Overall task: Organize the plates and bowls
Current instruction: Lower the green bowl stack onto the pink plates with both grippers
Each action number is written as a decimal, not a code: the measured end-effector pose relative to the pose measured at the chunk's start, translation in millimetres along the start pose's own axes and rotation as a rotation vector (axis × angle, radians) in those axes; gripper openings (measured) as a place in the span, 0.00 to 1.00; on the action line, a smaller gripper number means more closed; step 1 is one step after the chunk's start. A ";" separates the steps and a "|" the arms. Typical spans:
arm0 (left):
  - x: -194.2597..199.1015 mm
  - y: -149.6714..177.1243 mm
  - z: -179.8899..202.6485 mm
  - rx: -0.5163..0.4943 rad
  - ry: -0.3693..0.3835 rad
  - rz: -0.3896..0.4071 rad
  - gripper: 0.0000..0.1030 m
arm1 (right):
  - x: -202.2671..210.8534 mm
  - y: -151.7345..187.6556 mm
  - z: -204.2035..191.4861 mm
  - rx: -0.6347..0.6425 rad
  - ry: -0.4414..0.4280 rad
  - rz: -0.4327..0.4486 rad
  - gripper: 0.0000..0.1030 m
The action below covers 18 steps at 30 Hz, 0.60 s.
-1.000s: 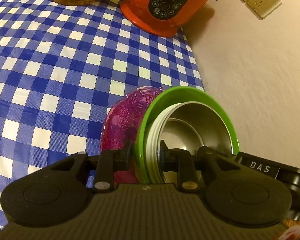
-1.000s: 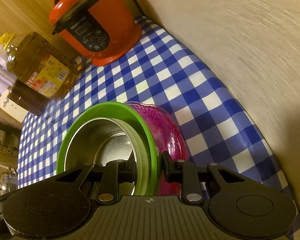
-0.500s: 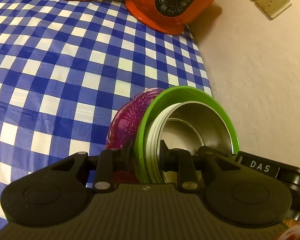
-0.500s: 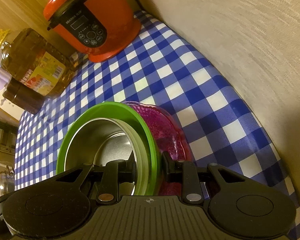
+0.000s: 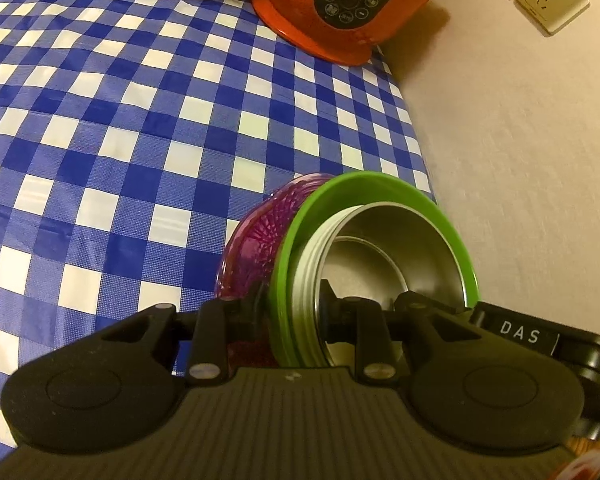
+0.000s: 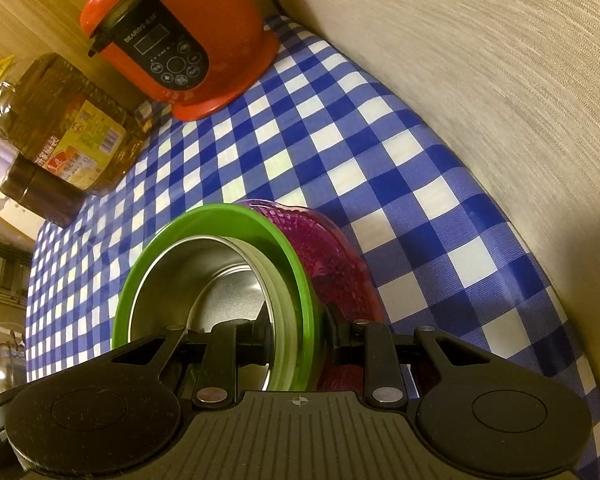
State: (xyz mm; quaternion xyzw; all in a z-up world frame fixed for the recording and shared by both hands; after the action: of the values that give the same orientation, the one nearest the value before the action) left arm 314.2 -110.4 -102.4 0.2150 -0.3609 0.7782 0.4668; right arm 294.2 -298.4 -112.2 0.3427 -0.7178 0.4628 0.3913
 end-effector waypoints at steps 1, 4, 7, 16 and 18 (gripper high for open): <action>0.4 0.4 0.3 -0.002 0.000 -0.001 0.23 | 0.0 0.0 0.3 -0.001 -0.001 -0.001 0.25; -0.4 -0.2 0.2 -0.003 0.001 -0.001 0.23 | 0.5 1.1 1.2 0.001 -0.001 0.000 0.25; -0.8 -0.5 -0.9 0.001 0.008 0.001 0.23 | 0.9 1.6 2.8 -0.010 -0.008 0.003 0.25; 0.0 1.6 -1.2 -0.002 0.006 0.009 0.23 | 1.5 2.8 4.7 -0.008 -0.025 0.012 0.27; 1.3 1.1 -0.9 -0.004 0.003 0.015 0.24 | 2.1 3.5 3.9 -0.001 -0.033 0.016 0.30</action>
State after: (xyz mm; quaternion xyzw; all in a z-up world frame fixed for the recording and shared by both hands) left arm 312.7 -109.2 -102.5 0.2099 -0.3634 0.7814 0.4619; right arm 289.3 -301.0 -112.8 0.3444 -0.7270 0.4598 0.3761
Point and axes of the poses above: each gripper's, at about its wrist camera, not at the fingertips, and x roughly against the way its jaws point, z to its right, y to its underside, the point moved 4 cm from there along -x, roughly the way its jaws point, and after that the axes turned 15 degrees about y, right-handed, at the moved point
